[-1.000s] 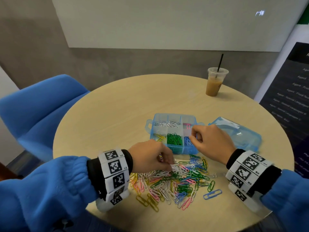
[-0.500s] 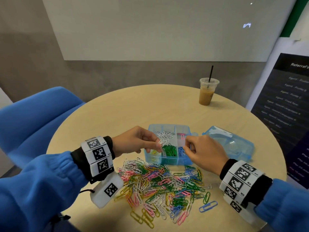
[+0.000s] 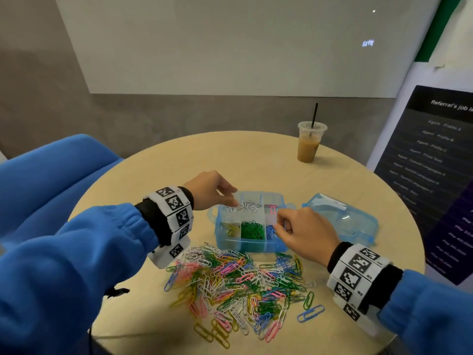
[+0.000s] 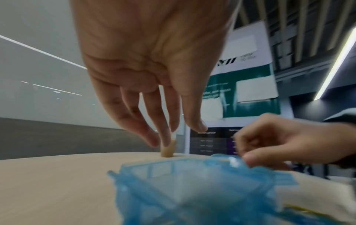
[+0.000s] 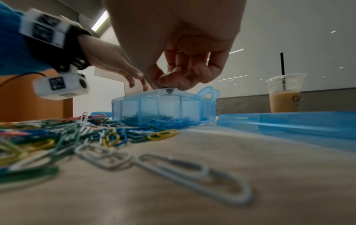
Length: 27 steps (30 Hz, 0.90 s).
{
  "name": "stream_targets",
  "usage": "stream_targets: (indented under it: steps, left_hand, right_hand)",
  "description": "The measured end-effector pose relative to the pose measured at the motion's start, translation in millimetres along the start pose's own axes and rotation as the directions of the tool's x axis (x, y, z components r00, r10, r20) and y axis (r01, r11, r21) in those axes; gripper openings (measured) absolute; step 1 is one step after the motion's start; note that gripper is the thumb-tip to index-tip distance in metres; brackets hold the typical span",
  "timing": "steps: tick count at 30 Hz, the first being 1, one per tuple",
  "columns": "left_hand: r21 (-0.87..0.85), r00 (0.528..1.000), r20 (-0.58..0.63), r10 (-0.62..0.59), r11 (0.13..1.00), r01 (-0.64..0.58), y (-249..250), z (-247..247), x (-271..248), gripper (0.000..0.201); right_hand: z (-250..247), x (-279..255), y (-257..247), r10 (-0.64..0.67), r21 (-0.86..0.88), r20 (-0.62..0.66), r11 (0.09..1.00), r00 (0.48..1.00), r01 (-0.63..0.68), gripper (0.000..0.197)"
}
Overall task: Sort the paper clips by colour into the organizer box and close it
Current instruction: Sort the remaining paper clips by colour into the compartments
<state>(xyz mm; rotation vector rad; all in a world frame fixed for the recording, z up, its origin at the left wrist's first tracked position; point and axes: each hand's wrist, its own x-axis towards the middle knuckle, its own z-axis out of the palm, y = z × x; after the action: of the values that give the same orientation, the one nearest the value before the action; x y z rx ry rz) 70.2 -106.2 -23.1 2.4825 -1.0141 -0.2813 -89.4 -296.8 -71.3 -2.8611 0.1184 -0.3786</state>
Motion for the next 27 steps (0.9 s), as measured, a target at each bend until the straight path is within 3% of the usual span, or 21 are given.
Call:
stream_targets:
  steps: [4,7,18,23,27]
  left_hand:
    - [0.045,0.993,0.063,0.101,0.994,-0.104,16,0,-30,0.038]
    - [0.192,0.985,0.138,0.107,0.972,-0.133,19,5,-55,0.035]
    - [0.428,0.979,0.149,0.140,0.883,-0.192,34,43,-96,0.047]
    - [0.590,0.943,0.294,0.159,0.746,-0.309,32,67,-95,0.063]
    - [0.633,0.926,0.311,0.213,0.681,-0.369,32,77,-97,0.045]
  right_hand:
    - [0,1,0,-0.006,0.011,0.004,1.000,1.000,0.006,0.018]
    - [0,1,1,-0.011,0.005,0.001,1.000,1.000,0.010,0.018]
    - [2,2,1,-0.025,-0.002,-0.026,1.000,0.999,0.025,0.018]
    - [2,1,2,-0.039,-0.004,-0.031,0.999,0.999,0.039,0.018]
    - [1,1,1,-0.041,-0.005,-0.028,0.999,0.999,0.041,0.018]
